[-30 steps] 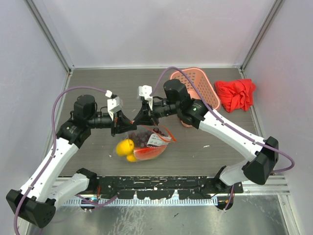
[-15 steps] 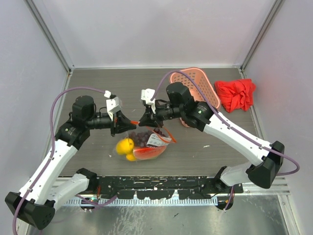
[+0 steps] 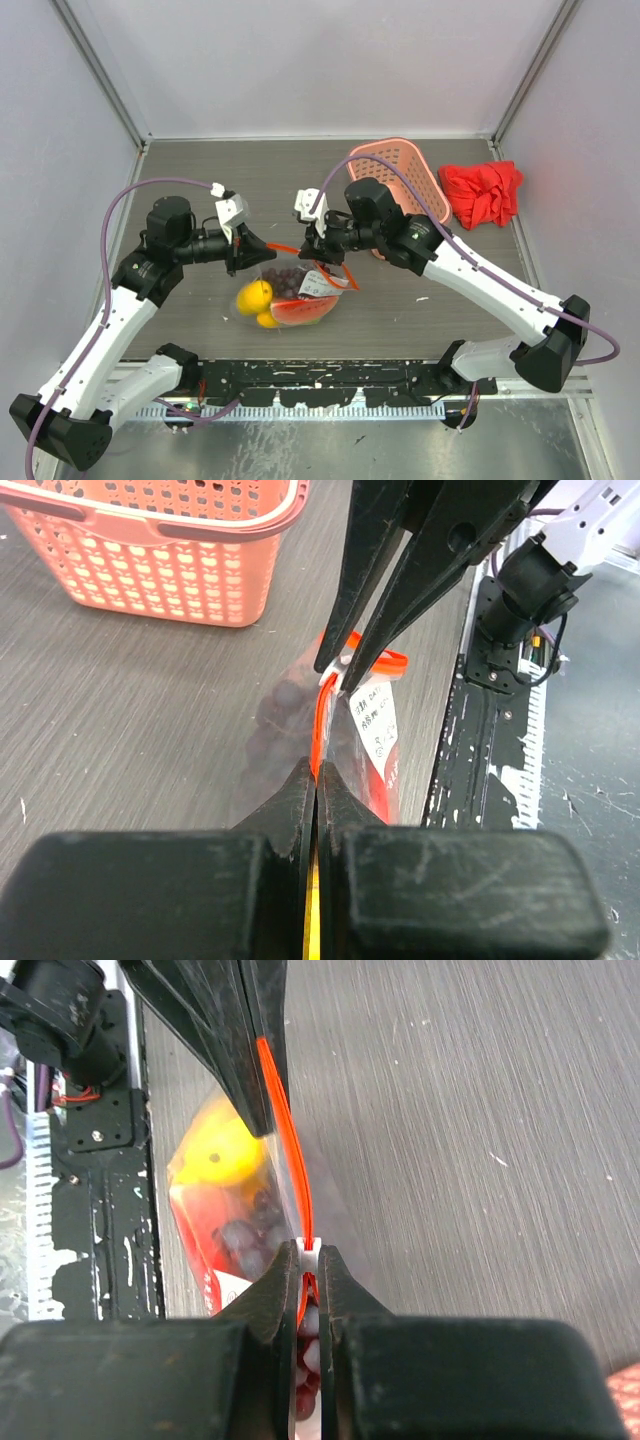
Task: Place the food in the zip-top bag and seal the zipper
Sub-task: Zip the zipper food storage bag at the center of the board.
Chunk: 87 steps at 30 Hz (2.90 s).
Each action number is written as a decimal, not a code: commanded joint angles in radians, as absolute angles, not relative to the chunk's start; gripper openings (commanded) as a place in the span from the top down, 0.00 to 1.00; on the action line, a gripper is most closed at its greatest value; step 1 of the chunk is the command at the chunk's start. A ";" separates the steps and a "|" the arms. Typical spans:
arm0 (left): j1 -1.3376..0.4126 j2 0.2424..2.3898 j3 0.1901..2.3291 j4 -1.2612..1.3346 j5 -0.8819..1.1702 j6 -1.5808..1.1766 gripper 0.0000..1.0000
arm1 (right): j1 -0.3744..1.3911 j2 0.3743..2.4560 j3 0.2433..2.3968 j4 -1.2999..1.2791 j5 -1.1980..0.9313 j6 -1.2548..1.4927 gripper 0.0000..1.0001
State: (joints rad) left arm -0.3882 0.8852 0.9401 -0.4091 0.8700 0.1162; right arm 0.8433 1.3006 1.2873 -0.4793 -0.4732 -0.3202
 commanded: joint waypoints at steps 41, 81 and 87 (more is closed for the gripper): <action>-0.392 1.020 1.149 -0.563 0.981 0.588 0.36 | 0.832 1.307 1.426 -0.617 -0.464 -0.396 1.00; -0.558 1.091 1.241 -0.729 0.591 0.656 1.00 | 0.829 1.245 1.346 -0.706 -0.272 -0.372 1.00; -0.555 1.078 1.239 -0.709 0.491 0.619 1.00 | 0.815 1.227 1.329 -0.749 -0.193 -0.349 1.00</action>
